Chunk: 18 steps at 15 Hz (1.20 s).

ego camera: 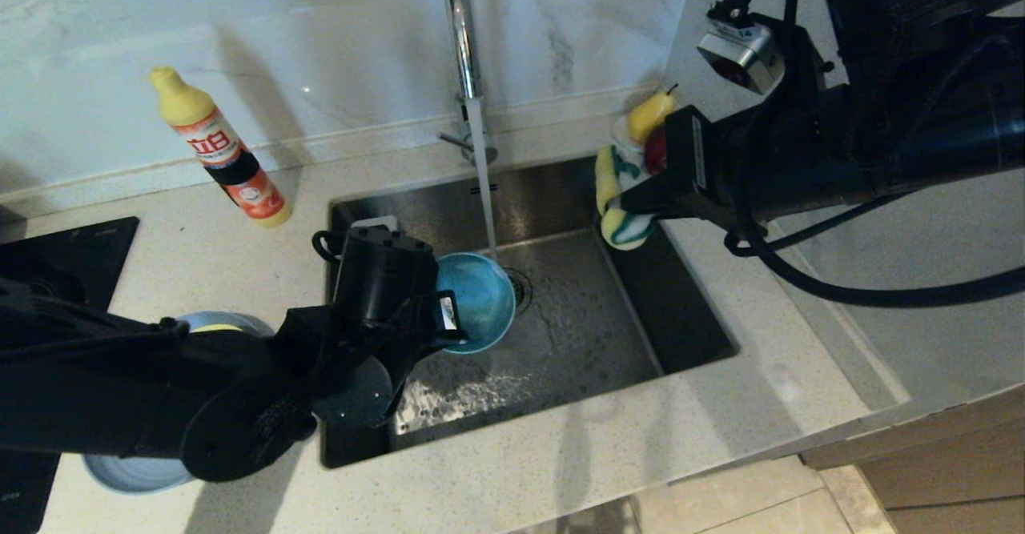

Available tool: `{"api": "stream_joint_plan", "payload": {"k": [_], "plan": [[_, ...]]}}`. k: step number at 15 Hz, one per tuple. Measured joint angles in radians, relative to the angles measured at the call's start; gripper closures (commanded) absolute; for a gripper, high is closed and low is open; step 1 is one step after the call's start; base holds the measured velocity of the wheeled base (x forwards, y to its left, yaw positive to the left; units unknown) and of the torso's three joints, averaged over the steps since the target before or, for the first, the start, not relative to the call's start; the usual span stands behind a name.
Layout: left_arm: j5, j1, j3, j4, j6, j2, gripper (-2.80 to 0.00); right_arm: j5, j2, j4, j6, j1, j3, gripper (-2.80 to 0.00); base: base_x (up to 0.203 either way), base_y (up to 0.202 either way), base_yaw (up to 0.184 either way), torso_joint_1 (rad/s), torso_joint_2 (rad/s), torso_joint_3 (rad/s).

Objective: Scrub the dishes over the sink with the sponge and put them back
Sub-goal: Rinse the bowl

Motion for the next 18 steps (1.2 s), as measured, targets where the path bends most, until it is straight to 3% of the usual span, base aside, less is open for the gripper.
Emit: {"api": "stream_joint_plan", "payload": {"k": [4, 9, 14, 18], "plan": [[-0.212, 0.061, -0.199, 0.351, -0.226, 0.009, 0.0, 0.005, -0.071, -0.009, 0.0, -0.008, 0.111, 0.0, 0.0, 0.0, 0.0, 0.0, 0.0, 0.0], [-0.288, 0.12, -0.423, 0.584, -0.376, 0.105, 0.0, 0.008, -0.156, -0.134, 0.0, -0.013, 0.278, 0.0, 0.0, 0.0, 0.0, 0.0, 0.0, 0.0], [-0.334, 0.171, -0.637, 0.732, -0.425, 0.212, 0.0, 0.008, -0.215, -0.245, -0.006, -0.026, 0.426, 0.0, 0.0, 0.0, 0.0, 0.0, 0.0, 0.0], [-0.359, 0.189, -0.814, 0.852, -0.448, 0.297, 0.0, 0.056, -0.222, -0.275, -0.008, -0.083, 0.453, 0.0, 0.0, 0.0, 0.0, 0.0, 0.0, 0.0]]}}
